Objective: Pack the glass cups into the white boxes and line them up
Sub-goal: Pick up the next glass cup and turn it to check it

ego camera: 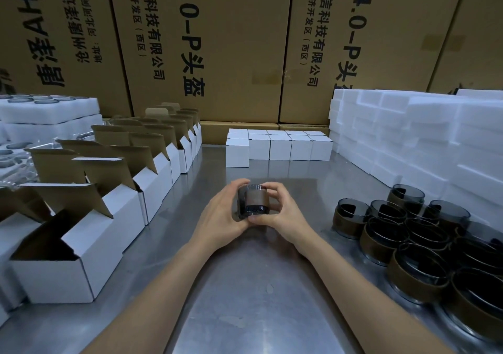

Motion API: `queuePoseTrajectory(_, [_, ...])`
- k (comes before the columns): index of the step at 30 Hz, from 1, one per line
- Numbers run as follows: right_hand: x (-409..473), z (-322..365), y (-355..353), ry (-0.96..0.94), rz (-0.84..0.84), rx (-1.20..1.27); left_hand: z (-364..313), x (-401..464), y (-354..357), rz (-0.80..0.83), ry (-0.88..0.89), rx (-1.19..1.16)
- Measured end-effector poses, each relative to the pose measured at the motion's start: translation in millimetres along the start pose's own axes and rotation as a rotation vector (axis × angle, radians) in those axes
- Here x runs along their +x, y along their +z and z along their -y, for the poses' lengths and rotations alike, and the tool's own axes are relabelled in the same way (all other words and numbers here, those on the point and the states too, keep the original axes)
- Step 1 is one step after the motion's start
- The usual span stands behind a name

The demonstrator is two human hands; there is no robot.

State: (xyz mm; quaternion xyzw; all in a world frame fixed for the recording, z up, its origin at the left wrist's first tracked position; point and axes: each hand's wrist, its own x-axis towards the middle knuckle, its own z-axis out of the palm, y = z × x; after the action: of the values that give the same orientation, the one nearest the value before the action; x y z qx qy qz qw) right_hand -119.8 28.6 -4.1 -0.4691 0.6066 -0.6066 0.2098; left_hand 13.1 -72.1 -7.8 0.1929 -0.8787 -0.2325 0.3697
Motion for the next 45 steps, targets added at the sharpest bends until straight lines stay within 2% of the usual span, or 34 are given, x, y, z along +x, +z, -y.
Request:
queuePoseTrajectory(2, [0, -1, 0, -0.026, -0.009, -0.050, -1, 0, 0, -0.019, 0.036, 0.031])
queuePoseTrajectory(4, [0, 0, 0, -0.035, 0.022, -0.075, -1, 0, -1, -0.012, -0.002, 0.008])
queuePoseTrajectory(9, [1, 2, -3, 0.091, 0.032, 0.092, 2, 0, 1, -0.005, -0.091, -0.088])
queuePoseTrajectory(13, [-1, 4, -1, 0.028, -0.025, 0.072, 2, 1, 1, 0.018, -0.062, -0.057])
queuePoseTrajectory(16, [-3, 4, 1, -0.039, -0.045, 0.010, 1, 1, 0, -0.035, 0.014, 0.030])
queuePoseTrajectory(18, [-4, 5, 0, -0.044, -0.034, -0.013, 1, 1, 0, -0.027, -0.011, 0.012])
queuePoseTrajectory(22, [-5, 10, -2, 0.045, 0.034, -0.017, 1, 1, 2, 0.032, -0.074, -0.038])
queuePoseTrajectory(28, [-2, 18, -4, 0.261, 0.109, 0.176, -1, 1, 0, 0.041, -0.142, -0.121])
queuePoseTrajectory(32, [-5, 15, -2, 0.198, 0.083, 0.194, -4, 0, 0, 0.060, -0.109, -0.102])
queuePoseTrajectory(36, [-6, 9, 1, 0.101, 0.027, 0.107, 1, -1, 1, 0.073, -0.077, -0.070])
queuePoseTrajectory(45, [-10, 6, 6, 0.051, -0.031, -0.083, -5, -10, -1, 0.134, -0.023, 0.016])
